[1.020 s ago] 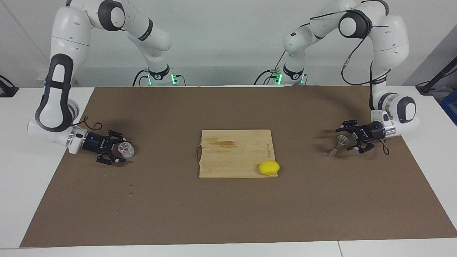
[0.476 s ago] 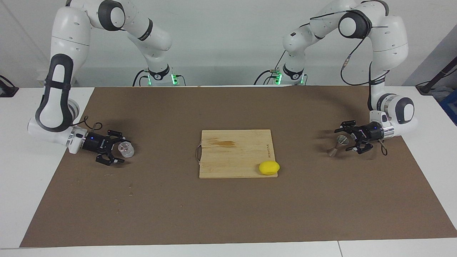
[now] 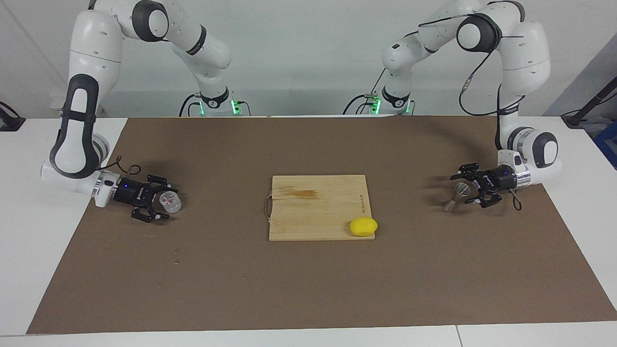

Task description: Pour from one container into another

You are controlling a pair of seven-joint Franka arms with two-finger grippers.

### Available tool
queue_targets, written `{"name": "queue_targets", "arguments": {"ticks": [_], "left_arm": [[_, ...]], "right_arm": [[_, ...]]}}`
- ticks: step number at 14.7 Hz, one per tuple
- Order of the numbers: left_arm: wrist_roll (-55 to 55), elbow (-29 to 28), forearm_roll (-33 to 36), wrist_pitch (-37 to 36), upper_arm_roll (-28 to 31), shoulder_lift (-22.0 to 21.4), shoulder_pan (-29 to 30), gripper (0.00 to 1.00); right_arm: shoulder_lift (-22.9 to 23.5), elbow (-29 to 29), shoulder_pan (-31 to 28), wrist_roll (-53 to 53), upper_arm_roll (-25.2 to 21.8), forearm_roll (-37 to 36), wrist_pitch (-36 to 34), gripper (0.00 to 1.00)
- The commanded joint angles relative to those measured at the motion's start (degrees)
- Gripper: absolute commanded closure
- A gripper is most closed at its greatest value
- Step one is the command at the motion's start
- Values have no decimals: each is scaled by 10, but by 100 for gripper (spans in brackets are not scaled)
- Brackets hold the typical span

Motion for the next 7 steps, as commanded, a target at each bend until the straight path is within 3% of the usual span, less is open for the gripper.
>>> {"name": "queue_targets", "arguments": {"ticks": [1, 7], "left_arm": [[15, -9, -12, 2, 0, -1, -1, 9], [15, -9, -12, -16, 0, -1, -1, 14]], "right_arm": [[1, -4, -9, -11, 3, 17, -5, 5], [0, -1, -10, -12, 0, 7, -14, 6]]}}
